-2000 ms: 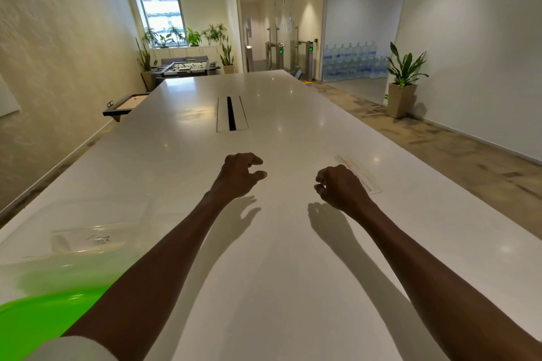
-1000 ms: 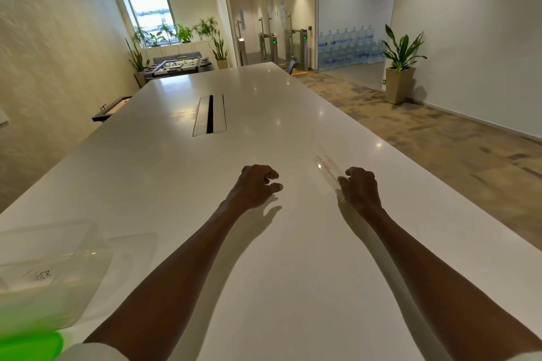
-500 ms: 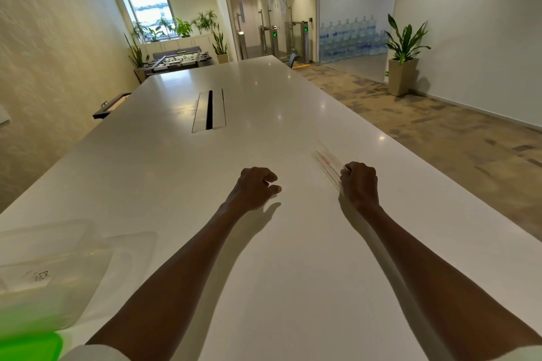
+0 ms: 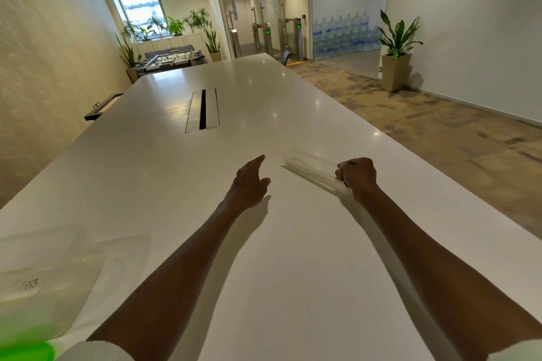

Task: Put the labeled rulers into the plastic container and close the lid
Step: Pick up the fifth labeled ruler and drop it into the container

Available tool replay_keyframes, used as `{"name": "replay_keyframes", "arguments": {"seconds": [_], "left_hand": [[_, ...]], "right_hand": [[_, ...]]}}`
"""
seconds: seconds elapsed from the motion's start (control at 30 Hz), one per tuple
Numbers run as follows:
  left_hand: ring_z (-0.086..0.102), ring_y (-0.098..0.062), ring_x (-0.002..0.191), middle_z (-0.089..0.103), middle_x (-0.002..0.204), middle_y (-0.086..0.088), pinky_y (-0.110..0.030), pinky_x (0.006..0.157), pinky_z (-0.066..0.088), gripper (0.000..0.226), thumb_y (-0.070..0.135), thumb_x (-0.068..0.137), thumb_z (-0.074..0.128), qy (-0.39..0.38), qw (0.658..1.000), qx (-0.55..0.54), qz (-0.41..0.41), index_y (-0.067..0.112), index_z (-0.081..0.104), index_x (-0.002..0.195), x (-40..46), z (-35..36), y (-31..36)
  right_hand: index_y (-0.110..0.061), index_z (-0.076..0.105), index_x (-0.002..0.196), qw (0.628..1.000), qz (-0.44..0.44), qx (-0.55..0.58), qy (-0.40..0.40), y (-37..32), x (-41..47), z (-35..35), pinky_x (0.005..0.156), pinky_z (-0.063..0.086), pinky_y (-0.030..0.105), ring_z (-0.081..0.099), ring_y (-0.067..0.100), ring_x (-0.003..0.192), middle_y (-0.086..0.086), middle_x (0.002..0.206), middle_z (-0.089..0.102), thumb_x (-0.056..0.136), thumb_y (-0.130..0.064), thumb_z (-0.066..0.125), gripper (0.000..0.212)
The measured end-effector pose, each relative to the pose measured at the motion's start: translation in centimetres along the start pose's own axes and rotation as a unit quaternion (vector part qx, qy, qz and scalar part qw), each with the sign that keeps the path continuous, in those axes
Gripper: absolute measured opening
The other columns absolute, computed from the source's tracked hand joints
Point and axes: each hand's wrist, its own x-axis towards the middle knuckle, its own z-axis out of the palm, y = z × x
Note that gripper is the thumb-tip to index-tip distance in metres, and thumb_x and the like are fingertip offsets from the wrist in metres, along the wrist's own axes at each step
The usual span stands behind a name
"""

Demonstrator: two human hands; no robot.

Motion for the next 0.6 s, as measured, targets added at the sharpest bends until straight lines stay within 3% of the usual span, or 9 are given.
{"name": "replay_keyframes", "arguments": {"seconds": [0.2, 0.33, 0.47, 0.6], "left_hand": [[0.024, -0.029, 0.145, 0.028, 0.156, -0.012, -0.042, 0.118, 0.023, 0.061, 0.016, 0.096, 0.048, -0.014, 1.0, -0.015, -0.02, 0.013, 0.021, 0.151, 0.1, 0.7, -0.1], [0.035, -0.032, 0.139, 0.041, 0.149, -0.015, -0.039, 0.115, 0.028, 0.057, 0.016, 0.096, 0.046, -0.029, 0.998, -0.033, -0.034, 0.016, 0.025, 0.15, 0.1, 1.1, -0.6], [0.052, -0.027, 0.126, 0.054, 0.137, -0.016, -0.033, 0.11, 0.037, 0.053, 0.009, 0.092, 0.051, -0.01, 0.997, -0.067, -0.035, 0.017, 0.042, 0.143, 0.2, 1.5, -0.8], [0.063, -0.028, 0.106, 0.065, 0.115, -0.017, -0.036, 0.104, 0.043, 0.045, 0.01, 0.085, 0.066, 0.037, 0.995, -0.085, -0.033, 0.01, 0.058, 0.13, 0.6, 1.8, -1.3]], "right_hand": [[0.0, 0.059, 0.059, 0.99, 0.088, 0.016, -0.109, 0.4, 0.5, -0.5, 0.055, 0.046, 0.027, 0.058, 0.024, 0.062, 0.014, 0.072, 0.061, 0.076, 0.013, 0.047, 0.025], [0.006, 0.068, 0.079, 0.977, 0.135, 0.012, -0.165, 0.6, 1.0, -0.6, 0.075, 0.054, 0.039, 0.065, 0.033, 0.079, 0.021, 0.088, 0.068, 0.086, 0.008, 0.054, 0.015], [0.005, 0.065, 0.08, 0.963, 0.188, 0.035, -0.192, 0.3, 0.9, -0.2, 0.054, 0.055, 0.027, 0.066, 0.029, 0.067, 0.019, 0.082, 0.069, 0.09, 0.002, 0.058, 0.013], [0.006, 0.067, 0.085, 0.963, 0.16, -0.007, -0.217, 0.2, 1.6, 0.1, 0.062, 0.056, 0.031, 0.065, 0.027, 0.067, 0.018, 0.082, 0.067, 0.089, 0.0, 0.06, 0.009]]}}
